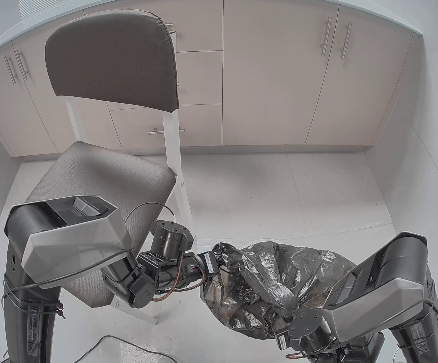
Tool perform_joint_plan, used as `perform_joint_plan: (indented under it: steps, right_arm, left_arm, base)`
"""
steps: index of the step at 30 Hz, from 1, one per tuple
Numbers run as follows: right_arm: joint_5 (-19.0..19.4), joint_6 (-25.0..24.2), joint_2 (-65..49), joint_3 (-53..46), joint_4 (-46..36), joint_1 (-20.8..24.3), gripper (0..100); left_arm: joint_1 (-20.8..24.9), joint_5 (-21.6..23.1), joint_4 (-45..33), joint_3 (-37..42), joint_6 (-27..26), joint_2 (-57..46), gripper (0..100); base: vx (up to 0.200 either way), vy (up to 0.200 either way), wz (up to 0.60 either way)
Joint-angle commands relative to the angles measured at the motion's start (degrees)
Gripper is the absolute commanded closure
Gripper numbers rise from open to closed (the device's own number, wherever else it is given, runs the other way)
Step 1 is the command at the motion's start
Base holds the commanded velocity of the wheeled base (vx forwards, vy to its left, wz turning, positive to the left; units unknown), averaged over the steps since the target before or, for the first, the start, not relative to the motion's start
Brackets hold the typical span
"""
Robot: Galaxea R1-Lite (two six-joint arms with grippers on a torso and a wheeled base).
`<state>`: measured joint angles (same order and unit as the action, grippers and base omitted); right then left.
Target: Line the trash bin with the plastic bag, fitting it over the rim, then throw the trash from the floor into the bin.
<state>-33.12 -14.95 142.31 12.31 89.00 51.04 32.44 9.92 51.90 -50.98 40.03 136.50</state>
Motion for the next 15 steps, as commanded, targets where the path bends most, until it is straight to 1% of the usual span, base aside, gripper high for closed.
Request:
perform_joint_plan:
  steps: [1, 7, 9, 12, 15]
  right_arm:
    - [0.0, 0.0, 0.9, 0.3, 1.0, 0.1, 0]
    - [0.7, -0.1, -0.5, -0.5, 1.0, 0.1, 0]
    - [2.8, -0.5, -2.7, -2.1, 1.0, 0.1, 0]
    - [4.7, -1.9, -7.2, -3.6, 1.0, 0.0, 0]
    - [5.8, -2.2, -12.9, -6.1, 1.0, -0.3, 0]
  left_arm:
    - [0.0, 0.0, 0.0, 0.0, 0.0, 0.0, 100]
    - [0.0, 0.0, 0.0, 0.0, 0.0, 0.0, 100]
    - [0.0, 0.0, 0.0, 0.0, 0.0, 0.0, 100]
    - [0.0, 0.0, 0.1, 0.0, 0.0, 0.0, 100]
    - [0.0, 0.0, 0.1, 0.1, 0.0, 0.0, 100]
  base:
    - [0.000, 0.000, 0.00]
    - [0.000, 0.000, 0.00]
    - [0.000, 0.000, 0.00]
    - [0.000, 0.000, 0.00]
    - [0.000, 0.000, 0.00]
